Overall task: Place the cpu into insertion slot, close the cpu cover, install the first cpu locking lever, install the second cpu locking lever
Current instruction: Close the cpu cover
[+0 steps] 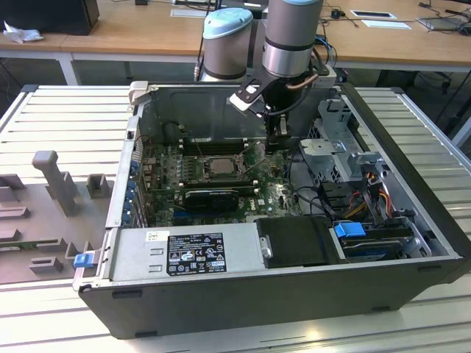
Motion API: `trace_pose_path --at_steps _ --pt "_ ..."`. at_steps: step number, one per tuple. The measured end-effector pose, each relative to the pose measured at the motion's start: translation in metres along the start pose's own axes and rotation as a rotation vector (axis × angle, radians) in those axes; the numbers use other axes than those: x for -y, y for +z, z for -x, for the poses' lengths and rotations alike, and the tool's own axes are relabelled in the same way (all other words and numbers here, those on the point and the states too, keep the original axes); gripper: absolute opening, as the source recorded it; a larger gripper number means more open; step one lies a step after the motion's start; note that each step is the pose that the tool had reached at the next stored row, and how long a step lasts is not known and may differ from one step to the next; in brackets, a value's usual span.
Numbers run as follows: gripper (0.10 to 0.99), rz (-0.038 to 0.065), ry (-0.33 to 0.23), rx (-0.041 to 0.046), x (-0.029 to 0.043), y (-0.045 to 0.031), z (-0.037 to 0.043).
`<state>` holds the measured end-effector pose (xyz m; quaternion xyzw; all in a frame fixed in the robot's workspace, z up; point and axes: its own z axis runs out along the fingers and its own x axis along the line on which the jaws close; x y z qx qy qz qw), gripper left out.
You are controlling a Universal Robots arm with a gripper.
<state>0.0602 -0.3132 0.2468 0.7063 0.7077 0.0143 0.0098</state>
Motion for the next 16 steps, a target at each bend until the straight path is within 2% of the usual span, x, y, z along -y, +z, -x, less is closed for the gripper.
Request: trace_pose_path --at_steps 4,6,16 --pt "0.106 0.000 0.000 0.0000 0.0016 0.0000 0.0000" --pt "0.106 0.000 0.000 0.0001 0.0066 -0.0002 0.0000" --pt "0.106 0.000 0.000 -0.0001 0.0207 -0.0007 0.0000"
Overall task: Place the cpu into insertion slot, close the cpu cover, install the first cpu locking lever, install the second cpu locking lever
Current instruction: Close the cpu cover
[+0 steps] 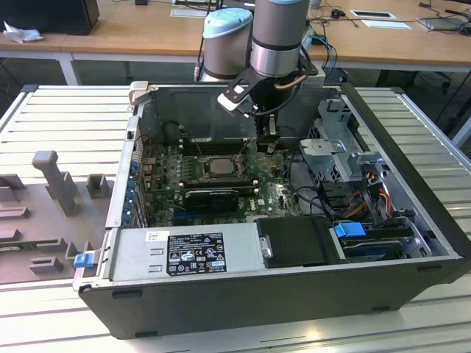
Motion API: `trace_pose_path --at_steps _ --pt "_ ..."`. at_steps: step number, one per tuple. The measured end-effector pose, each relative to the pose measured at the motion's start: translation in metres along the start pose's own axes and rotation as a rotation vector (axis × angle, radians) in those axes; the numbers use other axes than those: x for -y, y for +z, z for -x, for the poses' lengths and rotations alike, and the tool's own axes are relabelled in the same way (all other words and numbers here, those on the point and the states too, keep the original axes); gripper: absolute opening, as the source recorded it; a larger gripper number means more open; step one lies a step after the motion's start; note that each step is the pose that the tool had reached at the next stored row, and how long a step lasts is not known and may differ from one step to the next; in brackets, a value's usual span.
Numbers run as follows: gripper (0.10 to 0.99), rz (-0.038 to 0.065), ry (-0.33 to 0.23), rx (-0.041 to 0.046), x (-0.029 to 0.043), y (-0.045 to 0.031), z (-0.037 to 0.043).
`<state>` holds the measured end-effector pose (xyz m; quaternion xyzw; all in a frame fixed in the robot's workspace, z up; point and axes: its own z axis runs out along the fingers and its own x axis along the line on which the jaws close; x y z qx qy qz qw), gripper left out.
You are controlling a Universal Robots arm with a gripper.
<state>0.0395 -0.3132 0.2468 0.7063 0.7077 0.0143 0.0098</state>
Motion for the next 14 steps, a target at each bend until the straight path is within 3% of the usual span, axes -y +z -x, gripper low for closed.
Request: trace_pose_path --at_steps 9,14 --pt "0.106 0.000 0.000 0.0000 0.0148 -0.0005 -0.0001" --pt "0.106 0.000 0.000 0.0000 0.0299 -0.0010 -0.0009"
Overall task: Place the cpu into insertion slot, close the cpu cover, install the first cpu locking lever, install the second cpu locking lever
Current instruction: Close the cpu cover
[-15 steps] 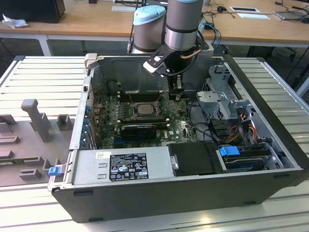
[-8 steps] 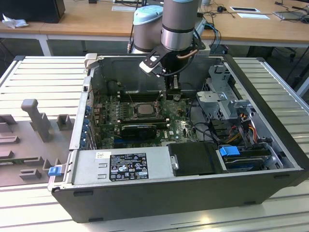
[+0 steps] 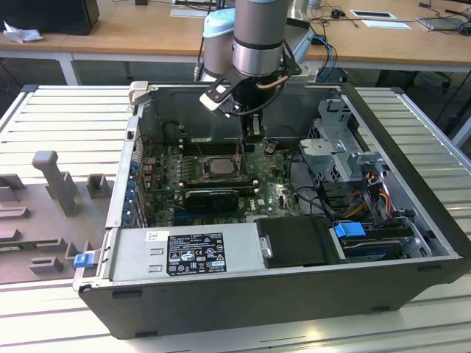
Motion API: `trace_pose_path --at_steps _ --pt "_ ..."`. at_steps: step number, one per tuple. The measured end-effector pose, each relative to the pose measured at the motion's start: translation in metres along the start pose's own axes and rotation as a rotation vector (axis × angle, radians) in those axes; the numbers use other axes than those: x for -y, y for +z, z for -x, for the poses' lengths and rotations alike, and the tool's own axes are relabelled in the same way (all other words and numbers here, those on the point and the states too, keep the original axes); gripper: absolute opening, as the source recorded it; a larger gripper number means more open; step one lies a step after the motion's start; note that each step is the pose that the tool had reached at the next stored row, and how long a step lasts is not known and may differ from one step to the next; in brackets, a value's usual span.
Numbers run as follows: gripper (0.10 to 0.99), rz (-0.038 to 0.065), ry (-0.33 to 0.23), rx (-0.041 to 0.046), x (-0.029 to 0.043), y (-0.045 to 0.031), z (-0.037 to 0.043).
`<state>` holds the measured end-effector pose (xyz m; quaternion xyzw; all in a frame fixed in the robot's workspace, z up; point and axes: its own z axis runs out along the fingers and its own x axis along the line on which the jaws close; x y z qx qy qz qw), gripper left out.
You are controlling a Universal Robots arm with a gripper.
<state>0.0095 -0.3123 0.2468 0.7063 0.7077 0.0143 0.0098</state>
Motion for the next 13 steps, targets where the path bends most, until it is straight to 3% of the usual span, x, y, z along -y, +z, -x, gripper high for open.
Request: trace_pose_path --at_steps 4,7,13 --pt "0.106 0.001 0.000 0.0001 0.0178 0.0021 -0.0007" --pt "0.106 0.001 -0.004 -0.0001 0.0247 0.0138 -0.0008" --pt "0.106 0.001 -0.026 -0.0012 0.0403 0.0172 -0.0008"
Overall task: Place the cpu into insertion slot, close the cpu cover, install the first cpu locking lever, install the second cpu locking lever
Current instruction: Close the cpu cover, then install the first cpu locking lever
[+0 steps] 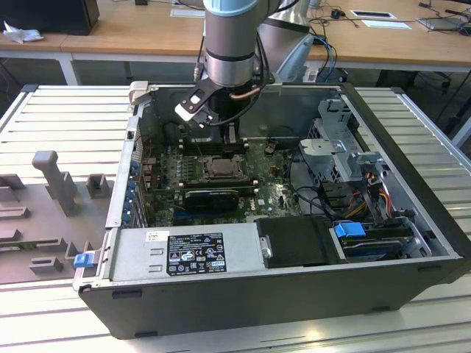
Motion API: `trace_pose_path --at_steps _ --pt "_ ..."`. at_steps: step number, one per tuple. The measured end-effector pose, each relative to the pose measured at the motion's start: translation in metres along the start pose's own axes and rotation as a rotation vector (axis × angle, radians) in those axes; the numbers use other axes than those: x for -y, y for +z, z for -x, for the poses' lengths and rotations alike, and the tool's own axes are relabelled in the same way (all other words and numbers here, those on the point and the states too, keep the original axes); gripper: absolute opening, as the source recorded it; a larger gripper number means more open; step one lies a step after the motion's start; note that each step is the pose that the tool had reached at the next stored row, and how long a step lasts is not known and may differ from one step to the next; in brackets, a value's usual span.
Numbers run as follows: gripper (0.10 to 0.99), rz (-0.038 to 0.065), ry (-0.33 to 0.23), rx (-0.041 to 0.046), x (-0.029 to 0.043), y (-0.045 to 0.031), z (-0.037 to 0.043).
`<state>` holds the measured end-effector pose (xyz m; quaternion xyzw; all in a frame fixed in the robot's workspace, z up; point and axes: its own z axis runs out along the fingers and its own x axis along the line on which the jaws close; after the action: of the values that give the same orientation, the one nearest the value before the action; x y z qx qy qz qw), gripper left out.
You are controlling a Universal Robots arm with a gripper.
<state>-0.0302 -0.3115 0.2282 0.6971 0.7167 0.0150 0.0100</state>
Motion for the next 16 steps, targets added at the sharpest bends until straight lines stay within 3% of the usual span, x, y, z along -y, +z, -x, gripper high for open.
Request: trace_pose_path --at_steps 4,16 --pt "0.106 0.000 0.000 0.0001 0.0052 -0.0002 -0.0001" --pt "0.106 0.000 0.000 0.0009 0.0081 -0.0032 -0.0002"
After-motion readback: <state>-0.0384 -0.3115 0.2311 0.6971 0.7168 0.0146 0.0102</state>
